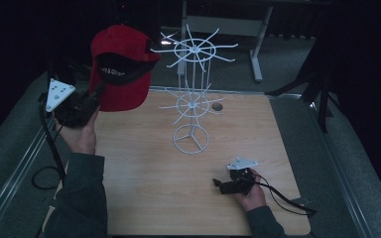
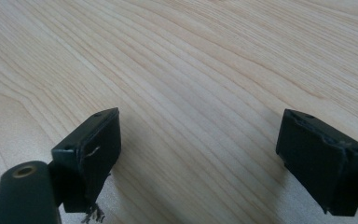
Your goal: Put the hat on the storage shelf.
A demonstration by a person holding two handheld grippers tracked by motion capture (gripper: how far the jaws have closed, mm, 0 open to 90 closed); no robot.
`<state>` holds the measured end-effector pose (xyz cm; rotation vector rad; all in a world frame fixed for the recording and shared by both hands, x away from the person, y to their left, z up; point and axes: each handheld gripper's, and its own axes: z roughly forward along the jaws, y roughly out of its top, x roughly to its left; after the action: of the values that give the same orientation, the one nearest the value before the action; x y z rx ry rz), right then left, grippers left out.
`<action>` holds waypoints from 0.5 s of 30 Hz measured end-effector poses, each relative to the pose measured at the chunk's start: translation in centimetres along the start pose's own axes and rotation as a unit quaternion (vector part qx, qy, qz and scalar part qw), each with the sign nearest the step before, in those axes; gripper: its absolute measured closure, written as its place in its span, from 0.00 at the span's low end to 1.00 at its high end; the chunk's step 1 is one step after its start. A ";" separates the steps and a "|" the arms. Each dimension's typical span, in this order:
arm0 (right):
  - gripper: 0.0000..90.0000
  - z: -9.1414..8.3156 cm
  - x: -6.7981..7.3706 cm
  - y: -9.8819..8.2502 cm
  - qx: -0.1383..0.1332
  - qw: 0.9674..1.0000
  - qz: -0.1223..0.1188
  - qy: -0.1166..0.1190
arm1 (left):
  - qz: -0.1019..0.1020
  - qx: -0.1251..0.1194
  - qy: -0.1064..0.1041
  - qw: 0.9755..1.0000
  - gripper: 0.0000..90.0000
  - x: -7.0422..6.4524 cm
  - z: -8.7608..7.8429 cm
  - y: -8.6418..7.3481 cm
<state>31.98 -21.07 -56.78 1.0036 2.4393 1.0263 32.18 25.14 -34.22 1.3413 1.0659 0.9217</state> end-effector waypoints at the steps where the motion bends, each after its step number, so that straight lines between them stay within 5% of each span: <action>1: 0.15 0.0 0.0 0.0 0.000 1.000 0.000 0.000 | -0.001 -0.001 0.000 1.000 0.96 0.0 0.0 0.0; 15: 0.15 0.0 0.0 0.0 0.000 1.000 0.000 0.000 | 0.000 -0.018 0.000 1.000 0.96 -0.3 -0.4 1.1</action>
<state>31.98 -21.07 -56.78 1.0040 2.4395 1.0262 31.78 24.99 -33.08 1.3116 1.0453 0.9371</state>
